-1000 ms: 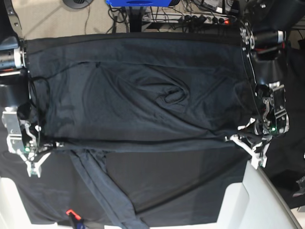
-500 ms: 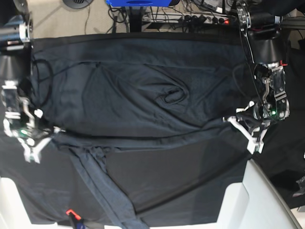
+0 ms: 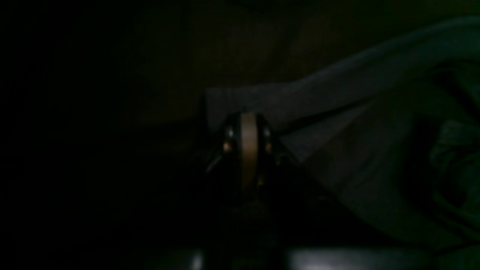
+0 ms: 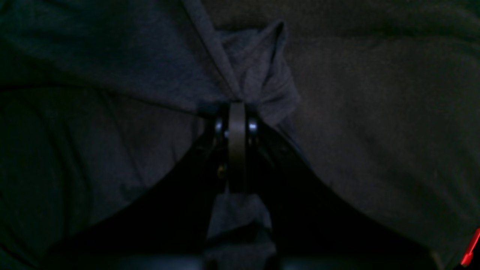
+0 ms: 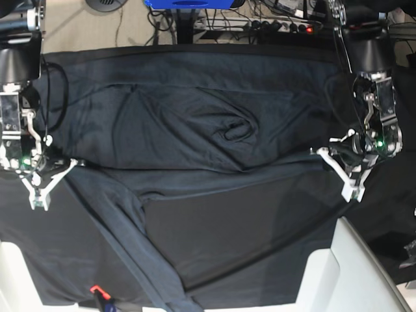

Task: Fold the T-shirt properly
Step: 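Lift and fold the grasped side edges toward the collar with both grippers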

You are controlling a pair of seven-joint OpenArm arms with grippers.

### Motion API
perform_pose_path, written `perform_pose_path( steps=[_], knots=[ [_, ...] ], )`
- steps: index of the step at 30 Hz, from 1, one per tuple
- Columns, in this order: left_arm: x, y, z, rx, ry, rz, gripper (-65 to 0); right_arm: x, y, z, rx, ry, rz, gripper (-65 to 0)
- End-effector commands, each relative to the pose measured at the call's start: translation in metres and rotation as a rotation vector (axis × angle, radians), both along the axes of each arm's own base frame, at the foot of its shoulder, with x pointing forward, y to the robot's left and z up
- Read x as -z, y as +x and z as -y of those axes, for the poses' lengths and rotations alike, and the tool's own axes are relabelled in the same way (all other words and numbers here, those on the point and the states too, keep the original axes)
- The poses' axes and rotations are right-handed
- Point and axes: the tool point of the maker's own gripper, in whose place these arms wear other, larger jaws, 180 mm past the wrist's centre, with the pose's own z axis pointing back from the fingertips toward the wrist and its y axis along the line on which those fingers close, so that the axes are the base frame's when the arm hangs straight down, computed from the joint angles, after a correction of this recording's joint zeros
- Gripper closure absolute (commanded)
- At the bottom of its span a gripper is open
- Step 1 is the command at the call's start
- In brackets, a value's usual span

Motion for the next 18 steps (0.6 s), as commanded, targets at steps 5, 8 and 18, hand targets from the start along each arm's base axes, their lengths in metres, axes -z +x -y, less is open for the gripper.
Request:
perform_pose_path(
  steps=[5,8,18],
  knots=[
    [-0.009,-0.002,-0.006,0.007,0.023,0.031,0.0,-0.017,-0.002,0.019,0.054,-0.007,0.041,0.0],
    [-0.010,-0.008,-0.006,0.011,0.030,0.033,0.0,-0.017,-0.009,0.020,0.053,-0.010,0.040,0.0],
    [-0.015,-0.020,-0.003,0.032,0.053,0.043,0.0,0.001,-0.033,0.010,0.052,0.009,-0.022,0.0]
  ],
)
